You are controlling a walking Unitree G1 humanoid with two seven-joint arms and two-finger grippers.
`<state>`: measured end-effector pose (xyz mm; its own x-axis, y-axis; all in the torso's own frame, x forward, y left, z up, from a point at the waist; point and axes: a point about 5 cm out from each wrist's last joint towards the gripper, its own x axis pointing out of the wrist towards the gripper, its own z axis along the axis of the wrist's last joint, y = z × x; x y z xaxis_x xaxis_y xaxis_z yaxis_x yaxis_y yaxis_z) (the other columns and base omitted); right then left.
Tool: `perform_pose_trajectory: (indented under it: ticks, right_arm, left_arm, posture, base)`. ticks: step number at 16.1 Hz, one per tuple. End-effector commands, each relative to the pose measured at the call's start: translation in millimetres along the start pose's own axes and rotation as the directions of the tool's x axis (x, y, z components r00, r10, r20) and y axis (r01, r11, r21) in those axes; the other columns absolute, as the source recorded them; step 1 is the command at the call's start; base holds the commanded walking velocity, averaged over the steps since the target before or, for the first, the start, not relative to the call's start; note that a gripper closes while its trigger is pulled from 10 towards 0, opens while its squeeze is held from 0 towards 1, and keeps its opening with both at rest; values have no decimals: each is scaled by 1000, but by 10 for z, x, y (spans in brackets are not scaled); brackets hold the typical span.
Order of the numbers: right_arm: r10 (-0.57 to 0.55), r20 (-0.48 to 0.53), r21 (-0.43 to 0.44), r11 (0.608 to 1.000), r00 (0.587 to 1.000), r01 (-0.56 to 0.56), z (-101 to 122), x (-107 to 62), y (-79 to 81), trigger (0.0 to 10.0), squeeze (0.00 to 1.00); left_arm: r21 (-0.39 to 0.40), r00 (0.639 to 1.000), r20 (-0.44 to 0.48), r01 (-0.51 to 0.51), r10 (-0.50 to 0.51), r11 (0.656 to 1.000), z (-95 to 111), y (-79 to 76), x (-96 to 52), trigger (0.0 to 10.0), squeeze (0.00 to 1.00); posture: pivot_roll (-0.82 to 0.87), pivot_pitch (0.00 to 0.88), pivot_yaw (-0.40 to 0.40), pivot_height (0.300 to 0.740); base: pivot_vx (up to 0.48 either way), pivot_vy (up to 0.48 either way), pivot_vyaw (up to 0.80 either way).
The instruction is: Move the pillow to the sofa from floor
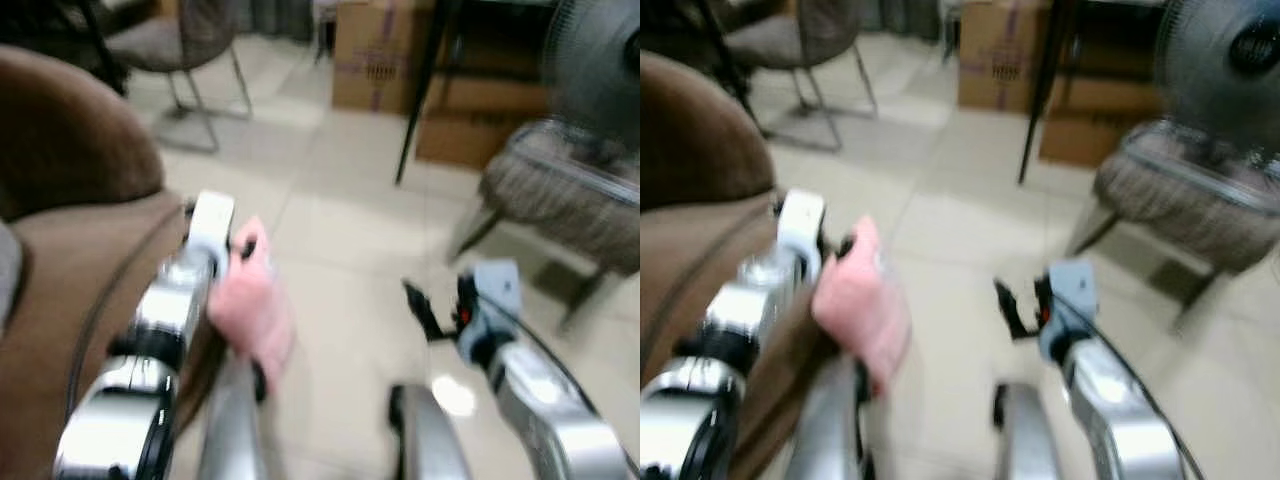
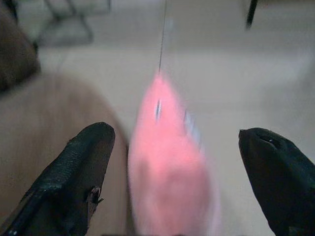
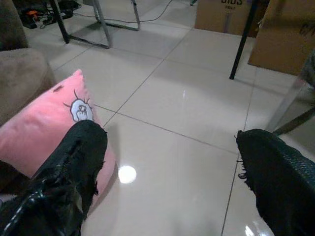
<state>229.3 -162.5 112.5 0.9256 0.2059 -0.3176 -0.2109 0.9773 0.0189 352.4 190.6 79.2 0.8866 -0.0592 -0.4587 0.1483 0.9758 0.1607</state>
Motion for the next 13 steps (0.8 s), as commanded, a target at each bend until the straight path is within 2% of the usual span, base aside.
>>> perform_pose_trajectory:
  ticks: [1,6,7,9,10,11,12,13]
  right_arm:
    - [48,3,-43,998,999,-48,46,22,24,10000,0]
    - [182,2,-113,977,983,-180,112,-7,63,10000,0]
    - [258,14,-105,961,966,-255,154,-38,121,10000,0]
    - [315,15,-102,945,949,-312,189,-67,162,10000,0]
    - [377,3,-136,918,926,-373,229,-84,189,10000,0]
    - [402,-3,-153,905,916,-397,247,-86,195,10000,0]
    - [446,-17,-176,880,895,-442,279,-95,196,10000,0]
    - [494,-30,-191,850,869,-490,313,-95,201,10000,0]
  left_arm:
    - [-14,999,3,-43,43,999,78,89,33,10000,1000]
    - [-6,994,-45,-104,103,995,13,188,61,10000,1000]
    - [-7,989,-67,-135,134,991,-30,225,58,10000,1000]
    - [8,982,-85,-170,170,985,-71,262,49,10000,1000]
    - [14,970,-112,-215,216,976,-129,309,34,10000,1000]
    - [15,965,-122,-232,232,973,-154,327,27,10000,906]
    - [2,960,-145,-242,240,970,-210,328,19,10000,0]
    - [-11,958,-177,-233,228,972,-287,300,14,10000,0]
  posture:
    - [-30,0,19,520]
    - [-35,0,1,520]
    - [-54,0,1,520]
    - [-70,3,6,520]
    - [-89,15,5,520]
    - [-91,16,5,520]
    - [-106,28,-1,520]
    - [-111,36,-4,520]
  base:
    - [0,0,0]
    - [0,0,0]
    - [0,0,0]
    - [0,0,0]
    - [0,0,0]
    - [0,0,0]
    - [0,0,0]
    - [0,0,0]
